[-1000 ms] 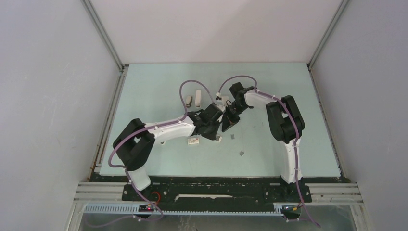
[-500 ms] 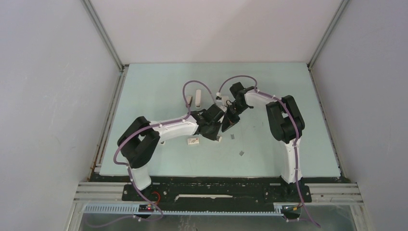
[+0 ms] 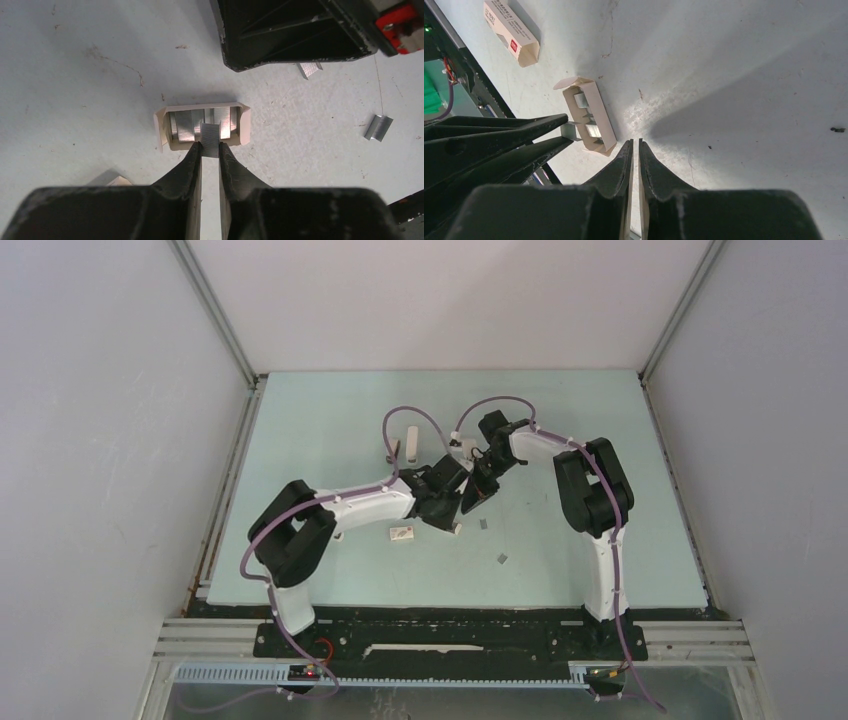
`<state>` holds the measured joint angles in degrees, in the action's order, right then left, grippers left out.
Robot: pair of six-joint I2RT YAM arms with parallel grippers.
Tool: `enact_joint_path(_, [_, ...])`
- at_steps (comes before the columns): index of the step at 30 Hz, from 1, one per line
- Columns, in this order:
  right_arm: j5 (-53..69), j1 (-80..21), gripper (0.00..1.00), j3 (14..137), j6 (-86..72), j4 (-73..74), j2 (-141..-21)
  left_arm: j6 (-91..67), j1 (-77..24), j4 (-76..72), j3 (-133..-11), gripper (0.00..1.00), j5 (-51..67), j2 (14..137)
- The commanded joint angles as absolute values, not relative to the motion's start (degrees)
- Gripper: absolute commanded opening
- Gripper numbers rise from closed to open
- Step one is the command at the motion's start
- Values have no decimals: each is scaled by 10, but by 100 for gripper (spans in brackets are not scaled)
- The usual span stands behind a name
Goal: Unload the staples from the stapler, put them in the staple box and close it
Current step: Place the staple in the staple box.
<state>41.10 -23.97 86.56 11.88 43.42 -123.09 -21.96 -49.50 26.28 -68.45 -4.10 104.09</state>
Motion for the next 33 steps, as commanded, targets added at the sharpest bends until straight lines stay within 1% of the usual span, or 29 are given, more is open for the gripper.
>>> enact_joint_path(1, [424,-237,15,867,125,430,-1202,-210,-497,264,-726,15,-35,1048])
enact_joint_path(33, [425,-236,15,868,125,429,-1204,-209,-498,275,-734,15,-31,1069])
